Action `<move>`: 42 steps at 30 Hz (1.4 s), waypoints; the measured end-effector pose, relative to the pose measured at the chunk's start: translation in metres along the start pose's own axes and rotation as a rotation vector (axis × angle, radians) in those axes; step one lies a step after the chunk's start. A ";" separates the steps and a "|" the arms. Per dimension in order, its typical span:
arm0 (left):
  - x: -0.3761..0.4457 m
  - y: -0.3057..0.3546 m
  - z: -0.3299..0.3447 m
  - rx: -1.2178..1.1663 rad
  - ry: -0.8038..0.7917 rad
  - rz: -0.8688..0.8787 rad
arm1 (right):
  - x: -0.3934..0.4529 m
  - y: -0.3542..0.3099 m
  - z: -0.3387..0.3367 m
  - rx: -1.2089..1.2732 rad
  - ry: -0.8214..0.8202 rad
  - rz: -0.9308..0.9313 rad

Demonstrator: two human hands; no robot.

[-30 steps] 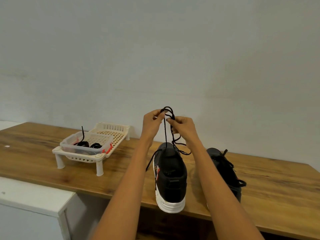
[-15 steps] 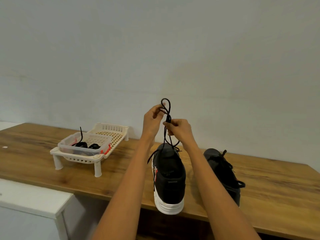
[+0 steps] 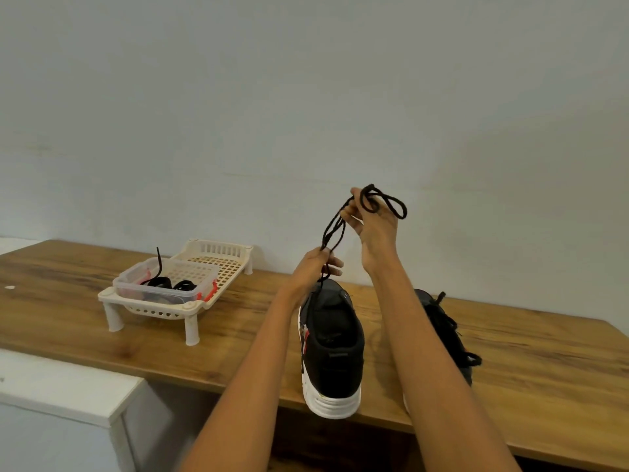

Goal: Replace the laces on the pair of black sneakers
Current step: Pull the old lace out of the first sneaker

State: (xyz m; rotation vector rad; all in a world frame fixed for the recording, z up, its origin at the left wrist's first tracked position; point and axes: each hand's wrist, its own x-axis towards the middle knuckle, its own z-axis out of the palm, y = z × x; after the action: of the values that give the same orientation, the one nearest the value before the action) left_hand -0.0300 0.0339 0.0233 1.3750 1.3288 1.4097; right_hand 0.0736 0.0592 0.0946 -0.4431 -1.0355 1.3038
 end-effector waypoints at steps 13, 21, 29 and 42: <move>0.020 0.030 0.004 -0.822 0.310 0.071 | -0.012 0.046 -0.047 -0.424 -0.132 0.596; 0.019 0.029 -0.011 -0.857 0.360 0.067 | 0.002 0.000 -0.058 -1.113 -0.288 0.270; 0.019 0.034 -0.015 -0.994 0.272 0.179 | -0.018 0.021 -0.031 -1.068 -0.678 0.300; 0.013 0.031 0.026 0.033 0.252 0.238 | -0.009 0.039 -0.013 0.269 0.116 0.649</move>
State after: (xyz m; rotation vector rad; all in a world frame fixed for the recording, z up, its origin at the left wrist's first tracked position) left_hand -0.0018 0.0456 0.0531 1.4514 1.3855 1.7753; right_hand 0.0631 0.0647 0.0545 -0.6704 -0.6173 1.9373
